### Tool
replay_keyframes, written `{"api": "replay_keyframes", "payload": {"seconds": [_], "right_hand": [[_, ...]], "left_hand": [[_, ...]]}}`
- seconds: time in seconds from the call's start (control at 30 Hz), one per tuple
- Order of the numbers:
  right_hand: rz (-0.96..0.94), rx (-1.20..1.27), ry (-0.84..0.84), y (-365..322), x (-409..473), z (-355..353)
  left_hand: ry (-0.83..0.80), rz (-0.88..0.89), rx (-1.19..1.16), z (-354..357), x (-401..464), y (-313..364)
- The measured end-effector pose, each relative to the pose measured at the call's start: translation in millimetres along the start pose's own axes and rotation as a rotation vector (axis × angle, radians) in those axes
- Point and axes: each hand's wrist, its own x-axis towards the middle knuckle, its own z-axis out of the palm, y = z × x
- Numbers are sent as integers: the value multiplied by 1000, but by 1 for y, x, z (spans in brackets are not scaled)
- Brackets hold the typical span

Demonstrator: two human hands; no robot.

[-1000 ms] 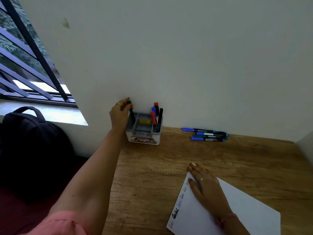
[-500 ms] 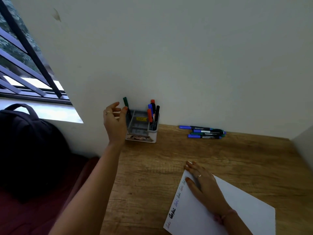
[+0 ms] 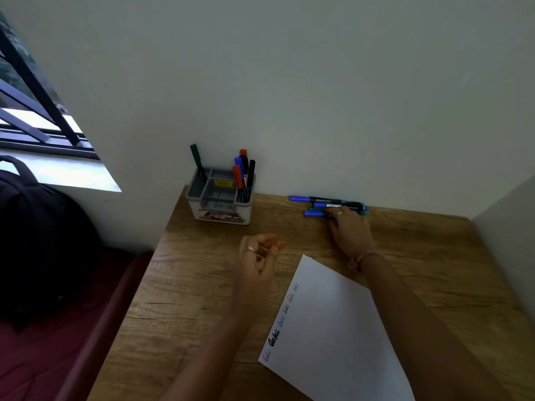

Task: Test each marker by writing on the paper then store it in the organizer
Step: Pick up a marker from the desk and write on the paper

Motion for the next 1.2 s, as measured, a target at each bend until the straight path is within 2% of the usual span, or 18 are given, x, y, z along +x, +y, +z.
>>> {"api": "replay_keyframes", "payload": {"seconds": [0.17,0.27,0.43,0.57,0.7,0.9,1.03,1.17,1.2], "right_hand": [[-3,-172,36,0,8,6],[-50,-204,-9,-1,7,3],[-107,238,-112,-28,-33,-25],[-266,390,-105,-51,-92,-35],[-227,483,-65,-68,-143,-25],[-140,351,49,-80,-170,-8],[-167,239,57,-77,-175,-3],[-158,83,148,-74,-176,-5],[-149,67,121,-72,-176,-8]], "left_hand": [[-38,-7,51,-1,-9,-1],[-49,-27,74,-1,-13,-2],[-99,-79,88,-3,-14,3],[-188,-369,-176,-5,-17,16],[-237,-611,-544,1,-36,24],[-63,-646,-644,13,-59,9],[-50,-712,-654,16,-67,6],[-33,-744,-675,18,-66,3],[-45,-749,-678,17,-66,4]]}}
